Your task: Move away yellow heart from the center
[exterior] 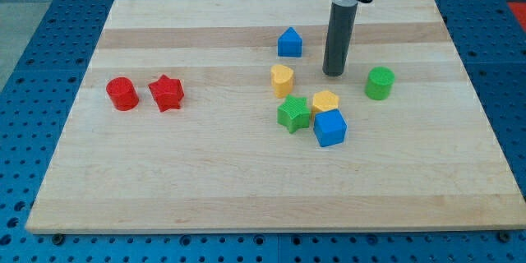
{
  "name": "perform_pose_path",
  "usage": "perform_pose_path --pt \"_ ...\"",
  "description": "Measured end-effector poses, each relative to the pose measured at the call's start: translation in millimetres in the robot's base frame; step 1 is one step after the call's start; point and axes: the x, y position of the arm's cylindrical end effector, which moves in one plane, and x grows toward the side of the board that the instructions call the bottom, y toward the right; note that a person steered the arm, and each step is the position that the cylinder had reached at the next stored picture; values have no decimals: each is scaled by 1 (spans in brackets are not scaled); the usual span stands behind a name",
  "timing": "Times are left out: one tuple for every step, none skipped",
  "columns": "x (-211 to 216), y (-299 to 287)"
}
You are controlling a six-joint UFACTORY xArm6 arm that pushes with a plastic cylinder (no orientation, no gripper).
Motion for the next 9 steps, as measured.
perform_pose_path --pt "9 -15" --pt "22 -27" --pt "27 -37" --pt "27 -51" --pt "27 -66" --pt "24 -75" --pt "24 -78" --pt "24 -93" --pt "22 -107"
